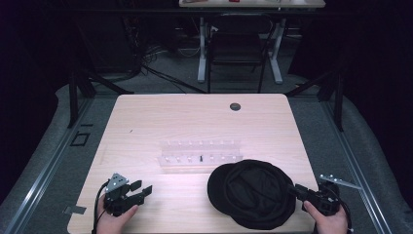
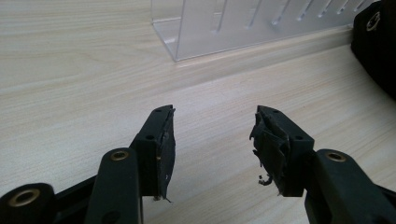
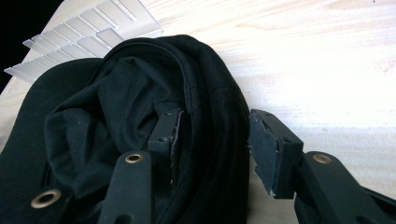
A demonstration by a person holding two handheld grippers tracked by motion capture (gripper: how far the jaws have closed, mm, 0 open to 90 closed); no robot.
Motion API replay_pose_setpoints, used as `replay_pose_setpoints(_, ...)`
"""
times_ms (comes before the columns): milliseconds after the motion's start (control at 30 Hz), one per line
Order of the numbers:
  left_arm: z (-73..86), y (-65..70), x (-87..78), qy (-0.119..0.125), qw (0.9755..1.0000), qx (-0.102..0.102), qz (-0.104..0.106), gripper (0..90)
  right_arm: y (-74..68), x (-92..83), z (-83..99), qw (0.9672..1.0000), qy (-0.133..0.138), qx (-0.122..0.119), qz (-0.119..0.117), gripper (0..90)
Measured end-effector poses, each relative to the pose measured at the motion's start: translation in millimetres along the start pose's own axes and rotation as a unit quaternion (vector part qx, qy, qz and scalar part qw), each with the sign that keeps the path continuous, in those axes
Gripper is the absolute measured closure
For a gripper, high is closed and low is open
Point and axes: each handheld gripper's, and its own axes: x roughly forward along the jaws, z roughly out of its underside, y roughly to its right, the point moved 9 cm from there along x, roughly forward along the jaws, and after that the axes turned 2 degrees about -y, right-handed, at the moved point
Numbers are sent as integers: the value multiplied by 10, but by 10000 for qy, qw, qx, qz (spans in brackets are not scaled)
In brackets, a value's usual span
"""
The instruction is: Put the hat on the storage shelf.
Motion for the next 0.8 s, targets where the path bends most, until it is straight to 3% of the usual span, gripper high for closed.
replay_pose_setpoints(100, -4, 6, 0, 24, 10000, -4, 6, 480, 11, -31, -23, 9999, -65, 78, 122, 571)
replay_pose_setpoints(200, -1, 10, 1, 5, 10000, 16, 19, 480, 35, -48, -20, 9992, -311, 125, 197, 619)
replay_pose_setpoints(233, -1, 12, 2, 6, 10000, 17, 22, 480, 63, -64, -17, 9984, -458, 40, 318, 627)
replay_pose_setpoints(467, 1, 26, 5, -4, 10000, 56, 20, 480, 0, -46, -75, 9971, -723, -122, 180, 640)
replay_pose_setpoints(600, 8, 46, 8, -38, 9999, 99, 46, 480, -56, -73, -165, 9948, -934, -261, 294, 625)
replay_pose_setpoints(633, 7, 49, 10, -35, 9999, 99, 47, 480, -35, -110, -180, 9923, -1089, -395, 444, 624)
replay_pose_setpoints(667, 7, 51, 10, -34, 9999, 105, 48, 480, -84, -86, -208, 9944, -971, -278, 299, 624)
replay_pose_setpoints(700, 5, 51, 14, -23, 9999, 106, 45, 480, -99, -94, -226, 9941, -1006, -259, 313, 626)
replay_pose_setpoints(733, 7, 51, 17, -30, 9999, 109, 37, 480, -80, -126, -239, 9914, -1171, -388, 445, 633)
replay_pose_setpoints(767, 9, 52, 20, -41, 9999, 112, 48, 480, -120, -104, -260, 9929, -1099, -278, 355, 642)
replay_pose_setpoints(800, 10, 53, 22, -49, 9999, 109, 47, 480, -127, -106, -276, 9923, -1144, -310, 370, 646)
